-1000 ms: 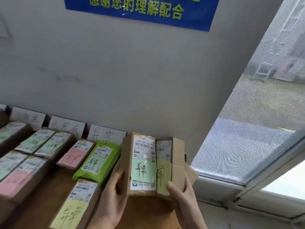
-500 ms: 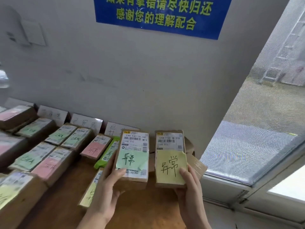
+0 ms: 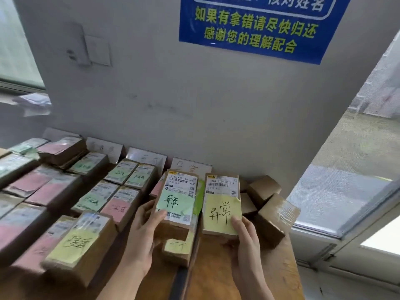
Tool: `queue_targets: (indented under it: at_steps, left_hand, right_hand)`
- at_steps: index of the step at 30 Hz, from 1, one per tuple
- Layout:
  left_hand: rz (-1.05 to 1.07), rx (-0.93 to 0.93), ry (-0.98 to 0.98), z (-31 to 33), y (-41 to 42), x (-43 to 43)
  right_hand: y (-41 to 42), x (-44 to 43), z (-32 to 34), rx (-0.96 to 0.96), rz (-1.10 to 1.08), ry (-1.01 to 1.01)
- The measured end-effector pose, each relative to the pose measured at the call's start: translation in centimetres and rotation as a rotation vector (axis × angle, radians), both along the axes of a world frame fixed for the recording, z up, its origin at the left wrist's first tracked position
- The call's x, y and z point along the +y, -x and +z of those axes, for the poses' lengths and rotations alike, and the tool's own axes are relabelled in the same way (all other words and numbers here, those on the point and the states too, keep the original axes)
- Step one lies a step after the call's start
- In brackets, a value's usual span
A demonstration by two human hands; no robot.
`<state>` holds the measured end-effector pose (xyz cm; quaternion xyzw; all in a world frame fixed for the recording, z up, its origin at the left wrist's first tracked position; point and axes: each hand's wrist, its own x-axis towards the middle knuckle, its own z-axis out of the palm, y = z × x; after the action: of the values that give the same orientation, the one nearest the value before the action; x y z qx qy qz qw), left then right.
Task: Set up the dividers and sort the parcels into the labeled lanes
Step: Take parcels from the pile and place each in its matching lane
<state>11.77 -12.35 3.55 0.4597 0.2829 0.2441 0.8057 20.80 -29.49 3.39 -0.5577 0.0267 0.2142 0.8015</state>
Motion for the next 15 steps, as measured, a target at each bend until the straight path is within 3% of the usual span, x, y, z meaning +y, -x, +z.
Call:
queue_targets:
  at_steps: [15]
  left_hand:
    - [0.073,0.255,0.088,-9.3,1.0,6.5]
  right_hand:
    - [8.2,8.1,-2.6,0.192,-0.147,0.084]
